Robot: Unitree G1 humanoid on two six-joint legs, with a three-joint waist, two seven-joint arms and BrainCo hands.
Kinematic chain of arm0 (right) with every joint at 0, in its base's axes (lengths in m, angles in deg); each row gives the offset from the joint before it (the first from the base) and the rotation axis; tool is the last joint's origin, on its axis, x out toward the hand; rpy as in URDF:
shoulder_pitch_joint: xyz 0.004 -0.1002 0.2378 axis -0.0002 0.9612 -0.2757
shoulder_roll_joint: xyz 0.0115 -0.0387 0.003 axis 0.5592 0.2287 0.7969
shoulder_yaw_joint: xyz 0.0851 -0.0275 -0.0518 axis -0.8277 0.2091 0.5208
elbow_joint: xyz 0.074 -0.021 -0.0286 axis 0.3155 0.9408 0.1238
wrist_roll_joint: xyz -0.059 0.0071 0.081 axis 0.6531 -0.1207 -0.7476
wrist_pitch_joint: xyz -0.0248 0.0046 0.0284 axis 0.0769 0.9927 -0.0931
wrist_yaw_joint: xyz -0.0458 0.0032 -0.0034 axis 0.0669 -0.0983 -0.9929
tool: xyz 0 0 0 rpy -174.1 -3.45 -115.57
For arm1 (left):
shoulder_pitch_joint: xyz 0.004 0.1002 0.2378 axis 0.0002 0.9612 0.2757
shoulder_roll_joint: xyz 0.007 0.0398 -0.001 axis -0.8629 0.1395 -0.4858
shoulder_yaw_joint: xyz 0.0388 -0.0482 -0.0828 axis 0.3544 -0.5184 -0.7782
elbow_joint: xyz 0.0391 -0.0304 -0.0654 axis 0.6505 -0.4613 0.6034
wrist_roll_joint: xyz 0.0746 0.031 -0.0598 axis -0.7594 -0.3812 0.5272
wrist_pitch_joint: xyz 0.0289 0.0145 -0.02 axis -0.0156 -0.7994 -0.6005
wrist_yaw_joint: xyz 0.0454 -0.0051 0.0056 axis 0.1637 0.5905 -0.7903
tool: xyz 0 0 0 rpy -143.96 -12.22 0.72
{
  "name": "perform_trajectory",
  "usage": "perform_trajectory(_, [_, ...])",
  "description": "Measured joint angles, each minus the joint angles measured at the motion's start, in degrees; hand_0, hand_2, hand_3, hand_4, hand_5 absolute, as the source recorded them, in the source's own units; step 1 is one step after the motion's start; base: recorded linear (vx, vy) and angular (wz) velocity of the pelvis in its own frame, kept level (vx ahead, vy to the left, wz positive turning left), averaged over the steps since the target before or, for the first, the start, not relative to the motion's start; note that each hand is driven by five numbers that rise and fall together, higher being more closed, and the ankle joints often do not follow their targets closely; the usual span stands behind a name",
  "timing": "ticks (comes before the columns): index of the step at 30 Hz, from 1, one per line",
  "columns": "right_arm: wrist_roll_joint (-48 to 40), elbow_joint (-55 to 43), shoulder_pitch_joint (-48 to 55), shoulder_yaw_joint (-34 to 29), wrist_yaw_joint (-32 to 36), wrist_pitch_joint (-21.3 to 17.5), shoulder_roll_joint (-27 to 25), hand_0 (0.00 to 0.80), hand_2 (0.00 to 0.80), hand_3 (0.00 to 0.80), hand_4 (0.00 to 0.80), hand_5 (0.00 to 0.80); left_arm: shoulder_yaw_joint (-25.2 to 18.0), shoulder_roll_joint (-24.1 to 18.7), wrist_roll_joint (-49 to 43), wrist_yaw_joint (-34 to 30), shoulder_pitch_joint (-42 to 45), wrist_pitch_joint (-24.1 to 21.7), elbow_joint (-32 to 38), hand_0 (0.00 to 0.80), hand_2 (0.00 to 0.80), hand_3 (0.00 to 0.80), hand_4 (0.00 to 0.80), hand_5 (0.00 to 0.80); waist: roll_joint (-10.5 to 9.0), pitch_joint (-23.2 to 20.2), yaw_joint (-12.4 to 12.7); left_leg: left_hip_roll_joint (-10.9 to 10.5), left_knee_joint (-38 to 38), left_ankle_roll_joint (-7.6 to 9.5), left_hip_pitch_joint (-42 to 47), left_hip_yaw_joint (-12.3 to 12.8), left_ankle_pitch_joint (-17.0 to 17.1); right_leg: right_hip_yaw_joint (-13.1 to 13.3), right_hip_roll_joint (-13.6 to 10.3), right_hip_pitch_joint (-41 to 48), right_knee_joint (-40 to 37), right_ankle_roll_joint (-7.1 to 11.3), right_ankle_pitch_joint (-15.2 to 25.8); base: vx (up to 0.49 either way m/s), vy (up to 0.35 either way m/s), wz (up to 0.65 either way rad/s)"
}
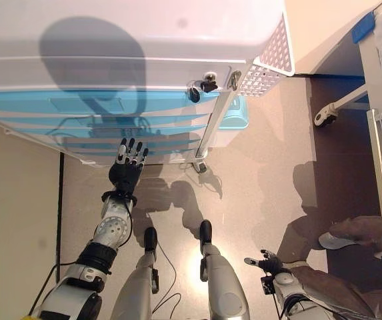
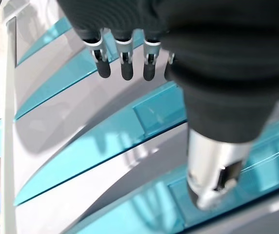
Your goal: Open the drawer and pick up the medicine
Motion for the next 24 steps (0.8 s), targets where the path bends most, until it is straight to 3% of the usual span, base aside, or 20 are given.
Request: perform_trajectory(24, [0.01, -0.06, -0.01, 0.01, 0.00, 0.00, -0.06, 0.000, 0.000, 0.000, 0.000, 0.000, -1.20, -0.17, -0.04, 1.21, -0.70, -0.02, -0.27, 0.000, 0.000, 0.000, 0.000, 0.000, -0.10, -0.07, -1.34, 0.00, 0.05, 0.00, -0.01, 0.07, 0.00, 0.22, 0.02, -0.07, 0.06, -0.01, 0.01, 0.000, 0.000, 0.00])
